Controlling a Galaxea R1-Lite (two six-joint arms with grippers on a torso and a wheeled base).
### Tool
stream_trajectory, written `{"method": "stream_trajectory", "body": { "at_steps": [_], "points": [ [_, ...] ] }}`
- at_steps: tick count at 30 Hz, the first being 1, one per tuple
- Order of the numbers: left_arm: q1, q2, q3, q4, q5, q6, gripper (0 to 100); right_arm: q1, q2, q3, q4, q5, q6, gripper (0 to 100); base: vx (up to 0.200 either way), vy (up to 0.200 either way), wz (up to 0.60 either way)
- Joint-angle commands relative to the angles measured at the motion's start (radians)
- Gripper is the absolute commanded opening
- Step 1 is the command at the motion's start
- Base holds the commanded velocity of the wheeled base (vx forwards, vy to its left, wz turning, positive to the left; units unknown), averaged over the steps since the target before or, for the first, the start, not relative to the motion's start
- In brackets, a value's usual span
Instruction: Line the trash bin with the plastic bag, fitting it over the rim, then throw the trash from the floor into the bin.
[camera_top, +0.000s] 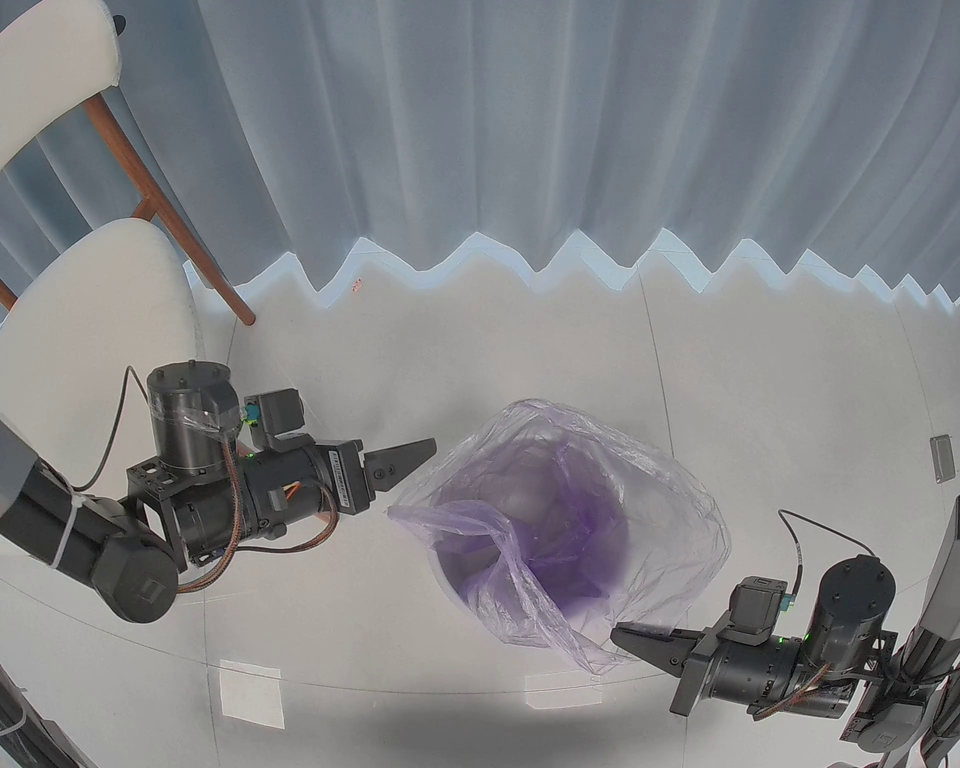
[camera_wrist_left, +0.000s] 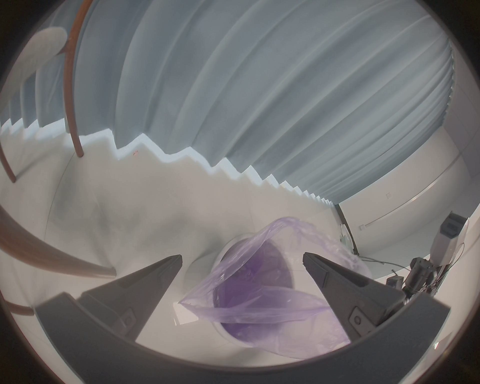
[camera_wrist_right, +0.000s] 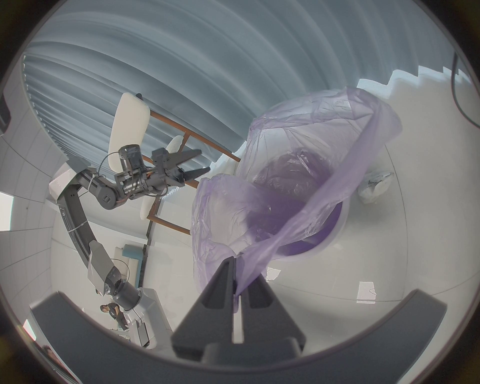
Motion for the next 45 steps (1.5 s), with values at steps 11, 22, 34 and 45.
{"method": "stream_trajectory", "body": {
  "at_steps": [11,22,34,45],
  "points": [
    [0.042,0.28,-0.006,-0.031,-0.012,0.02,100,0.002,0.006,0.018,-0.018,-0.001,-0.043,0,0.0,0.0,0.0],
    [0.048,0.344,-0.025,-0.123,-0.015,0.02,100,0.004,0.009,0.018,-0.018,-0.001,-0.046,0,0.0,0.0,0.0],
    [0.048,0.3,-0.014,-0.119,-0.015,-0.004,0,-0.001,0.009,0.018,-0.018,-0.003,-0.046,0,0.0,0.0,0.0],
    [0.051,0.2,-0.008,-0.11,-0.015,-0.007,0,-0.108,-0.05,-0.058,-0.018,0.014,-0.034,0,0.0,0.0,0.0]
  ]
}}
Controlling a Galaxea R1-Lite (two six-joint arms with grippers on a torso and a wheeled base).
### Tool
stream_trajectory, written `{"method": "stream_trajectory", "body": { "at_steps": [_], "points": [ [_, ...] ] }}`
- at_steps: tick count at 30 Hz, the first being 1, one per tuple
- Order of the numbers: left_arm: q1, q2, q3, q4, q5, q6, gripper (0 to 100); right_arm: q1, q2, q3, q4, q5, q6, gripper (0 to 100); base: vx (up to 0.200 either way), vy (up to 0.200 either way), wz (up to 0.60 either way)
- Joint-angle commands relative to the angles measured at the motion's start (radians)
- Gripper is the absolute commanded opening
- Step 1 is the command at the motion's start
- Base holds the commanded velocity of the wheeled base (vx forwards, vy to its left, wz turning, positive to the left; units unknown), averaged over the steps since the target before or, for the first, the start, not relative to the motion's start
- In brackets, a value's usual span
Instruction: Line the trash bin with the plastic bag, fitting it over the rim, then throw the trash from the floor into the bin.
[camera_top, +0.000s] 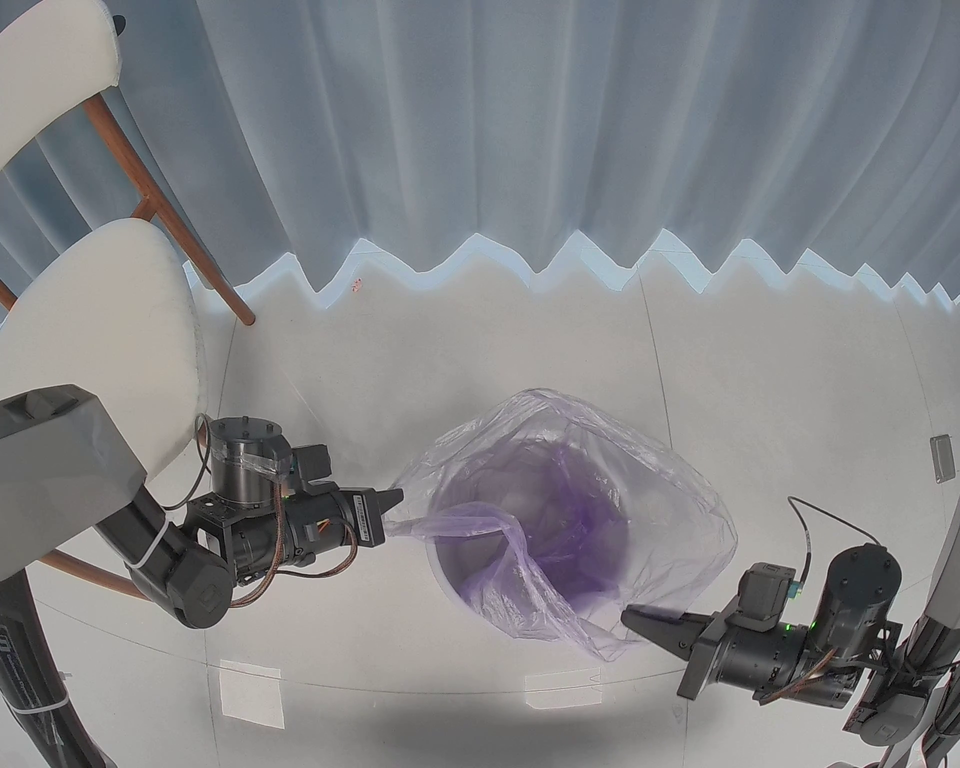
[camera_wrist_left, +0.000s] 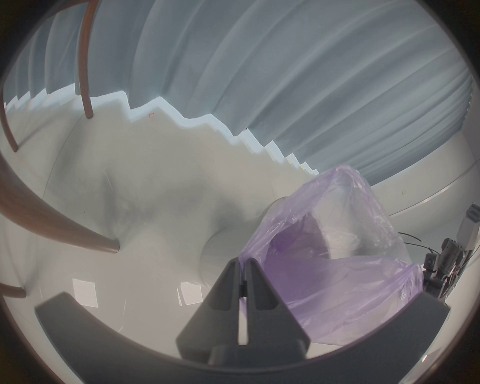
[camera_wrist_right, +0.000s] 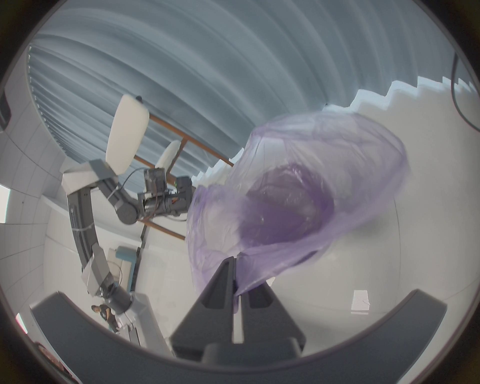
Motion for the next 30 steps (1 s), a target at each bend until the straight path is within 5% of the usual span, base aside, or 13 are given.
{"method": "stream_trajectory", "body": {
  "at_steps": [1,9,14,30],
  "points": [
    [-0.002,-0.058,-0.005,0.004,-0.001,-0.003,0,-0.092,-0.032,-0.058,-0.019,0.029,0.009,0,0.0,0.0,0.0],
    [-0.007,-0.031,-0.096,-0.028,0.001,-0.131,0,-0.297,0.037,-0.182,-0.019,0.093,0.047,0,0.0,0.0,0.0],
    [-0.019,0.028,-0.109,-0.122,0.013,-0.194,0,-0.356,0.102,-0.248,-0.019,0.095,0.124,0,0.0,0.0,0.0],
    [-0.03,0.057,-0.099,-0.116,0.015,-0.192,0,-0.325,0.215,-0.21,-0.019,0.092,0.156,0,0.0,0.0,0.0]
  ]
}}
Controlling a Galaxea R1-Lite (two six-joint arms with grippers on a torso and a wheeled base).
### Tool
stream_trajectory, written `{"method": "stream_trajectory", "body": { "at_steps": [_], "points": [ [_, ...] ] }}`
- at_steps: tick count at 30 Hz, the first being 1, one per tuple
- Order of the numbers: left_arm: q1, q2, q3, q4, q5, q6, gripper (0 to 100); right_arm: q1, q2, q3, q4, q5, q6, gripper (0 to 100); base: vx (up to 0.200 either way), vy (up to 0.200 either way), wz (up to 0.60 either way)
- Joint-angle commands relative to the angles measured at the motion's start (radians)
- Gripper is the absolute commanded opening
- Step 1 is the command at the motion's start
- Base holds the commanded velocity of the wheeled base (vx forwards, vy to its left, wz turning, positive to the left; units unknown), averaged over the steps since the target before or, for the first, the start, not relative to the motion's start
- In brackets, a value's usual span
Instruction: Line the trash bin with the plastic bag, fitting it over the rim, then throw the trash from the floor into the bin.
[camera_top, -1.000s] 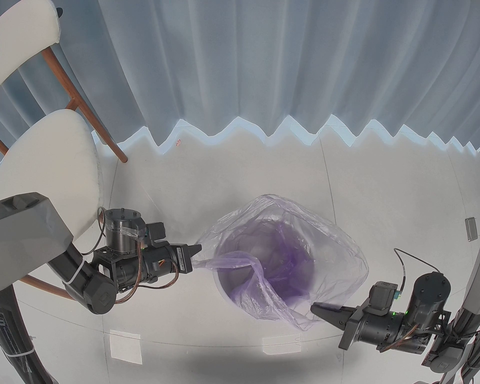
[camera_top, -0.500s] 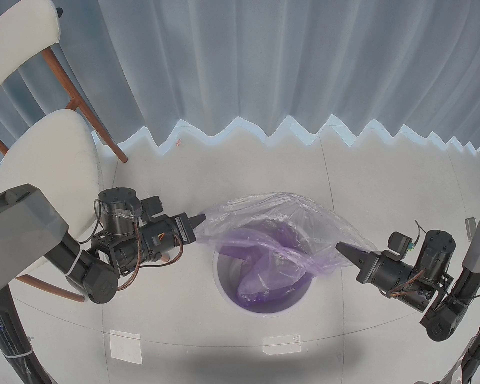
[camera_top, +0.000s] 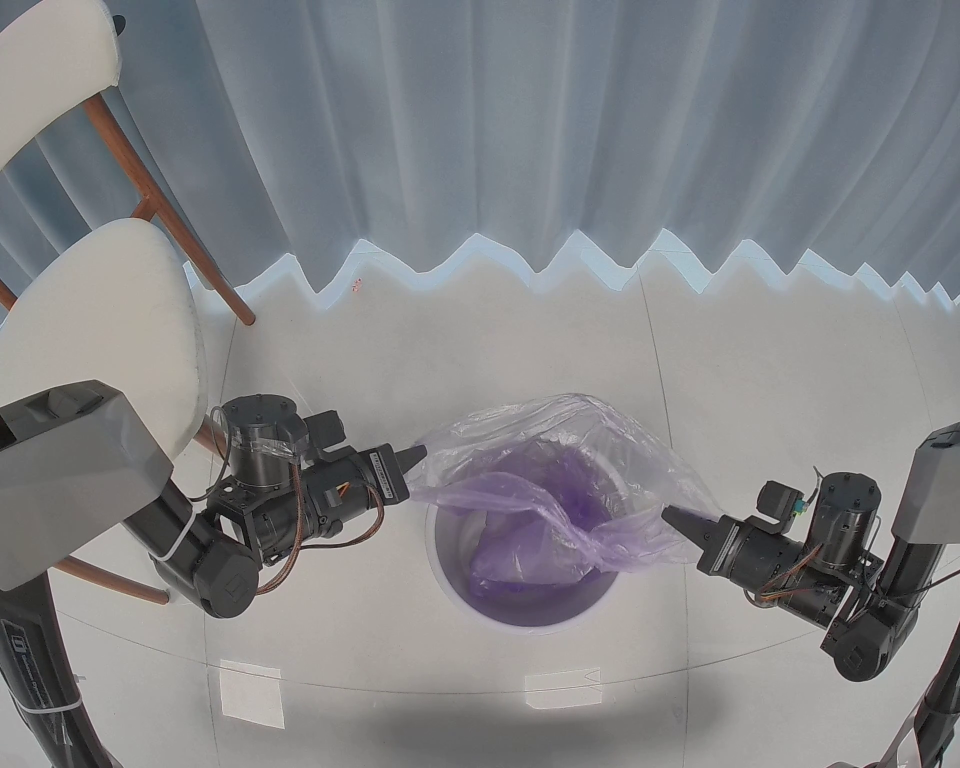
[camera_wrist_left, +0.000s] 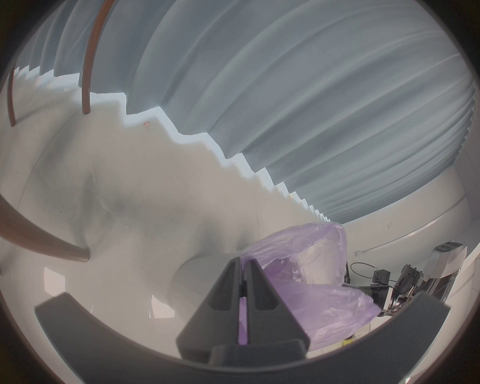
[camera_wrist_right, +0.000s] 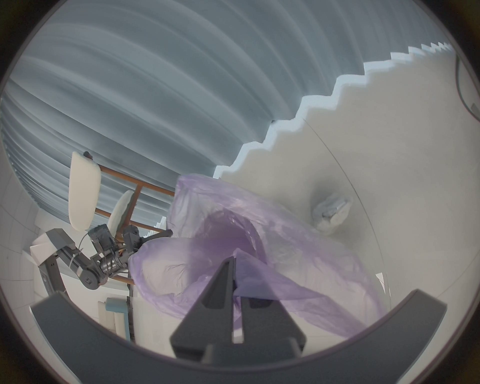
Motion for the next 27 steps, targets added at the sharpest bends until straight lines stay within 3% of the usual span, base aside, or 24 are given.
{"method": "stream_trajectory", "body": {
  "at_steps": [1,10,11,19,22,27],
  "points": [
    [0.007,0.0,-0.001,0.018,0.0,-0.001,0,0.007,0.071,0.0,-0.018,0.0,-0.001,0,0.0,0.0,0.0],
    [0.026,-0.003,-0.006,0.029,0.001,-0.001,0,0.062,0.054,0.008,-0.018,0.0,0.058,0,0.0,0.0,0.0],
    [0.029,-0.005,-0.006,0.032,0.001,-0.001,0,0.089,0.037,0.029,-0.018,0.0,0.058,100,0.0,0.0,0.0],
    [0.05,-0.014,-0.009,0.047,0.001,0.001,0,0.192,-0.19,0.169,-0.007,0.001,0.102,100,0.0,0.0,0.0],
    [0.059,-0.031,-0.012,0.081,0.001,0.001,0,0.181,-0.207,0.171,0.039,-0.002,0.09,100,0.0,0.0,0.0],
    [0.062,-0.041,-0.013,0.106,0.0,0.001,0,0.097,-0.167,0.152,0.082,-0.003,0.068,100,0.0,0.0,0.0]
  ]
}}
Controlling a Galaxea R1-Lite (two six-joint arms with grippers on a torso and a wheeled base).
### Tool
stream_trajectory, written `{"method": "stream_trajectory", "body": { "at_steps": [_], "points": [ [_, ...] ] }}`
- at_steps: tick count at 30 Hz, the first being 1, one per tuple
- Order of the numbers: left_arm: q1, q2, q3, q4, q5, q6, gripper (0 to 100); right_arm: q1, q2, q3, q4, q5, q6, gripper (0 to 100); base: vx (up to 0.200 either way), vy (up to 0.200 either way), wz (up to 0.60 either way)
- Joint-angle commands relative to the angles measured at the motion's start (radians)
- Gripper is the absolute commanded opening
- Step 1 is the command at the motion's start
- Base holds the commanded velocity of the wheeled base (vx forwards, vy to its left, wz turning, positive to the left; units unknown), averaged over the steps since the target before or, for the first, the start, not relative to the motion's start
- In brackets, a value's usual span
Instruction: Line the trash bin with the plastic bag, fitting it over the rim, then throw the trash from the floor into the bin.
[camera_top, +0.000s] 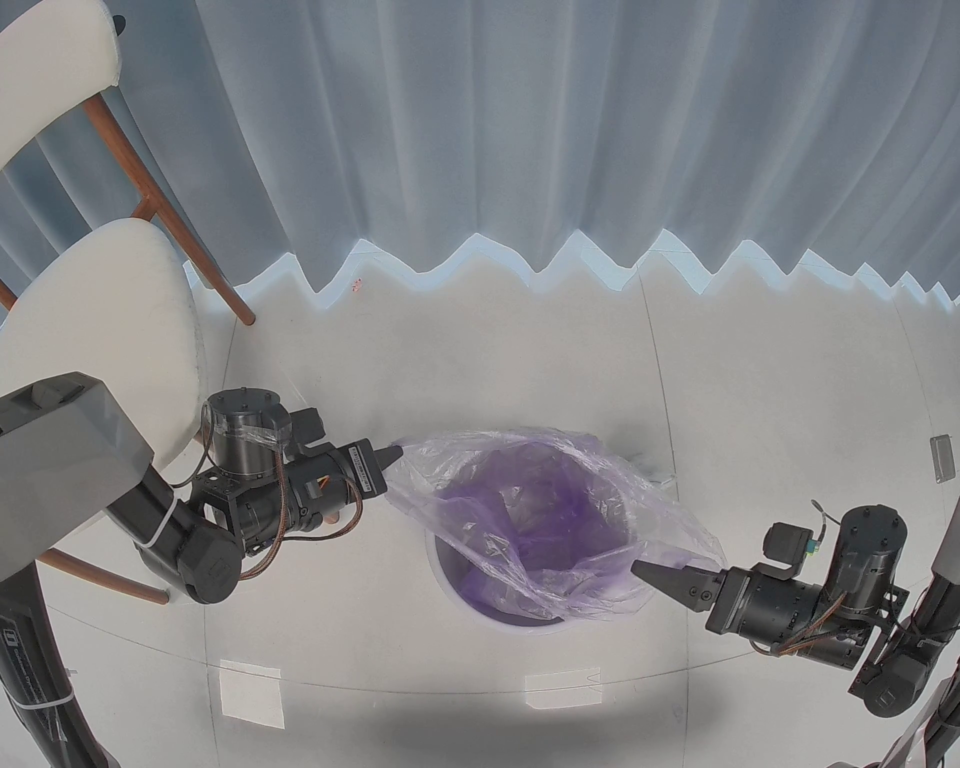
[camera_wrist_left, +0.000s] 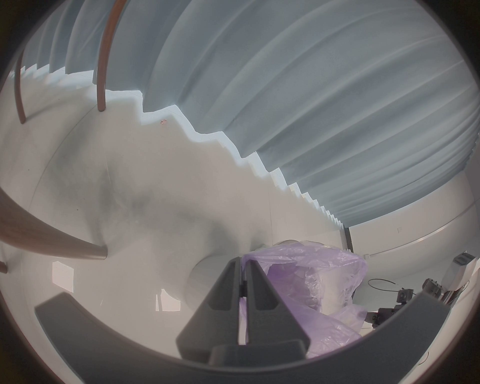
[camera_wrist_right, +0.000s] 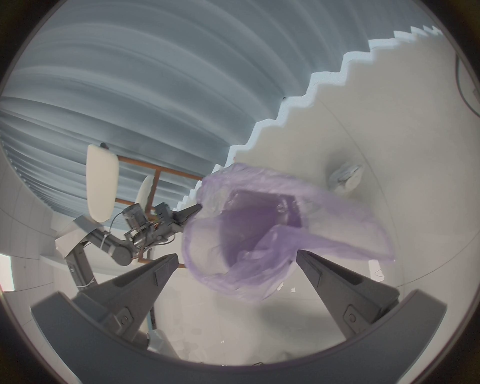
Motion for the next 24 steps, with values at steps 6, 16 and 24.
{"method": "stream_trajectory", "body": {
  "at_steps": [6,16,24],
  "points": [
    [0.002,-0.015,0.0,0.014,0.0,0.003,0,-0.118,0.076,-0.024,0.024,-0.001,-0.021,100,0.0,0.0,0.0],
    [0.002,-0.013,0.006,0.014,0.0,0.047,0,-0.178,0.151,-0.07,0.021,-0.001,-0.02,100,0.0,0.0,0.0],
    [-0.002,-0.013,0.008,0.005,0.0,0.047,0,-0.1,0.126,-0.038,0.015,-0.001,-0.011,100,0.0,0.0,0.0]
  ]
}}
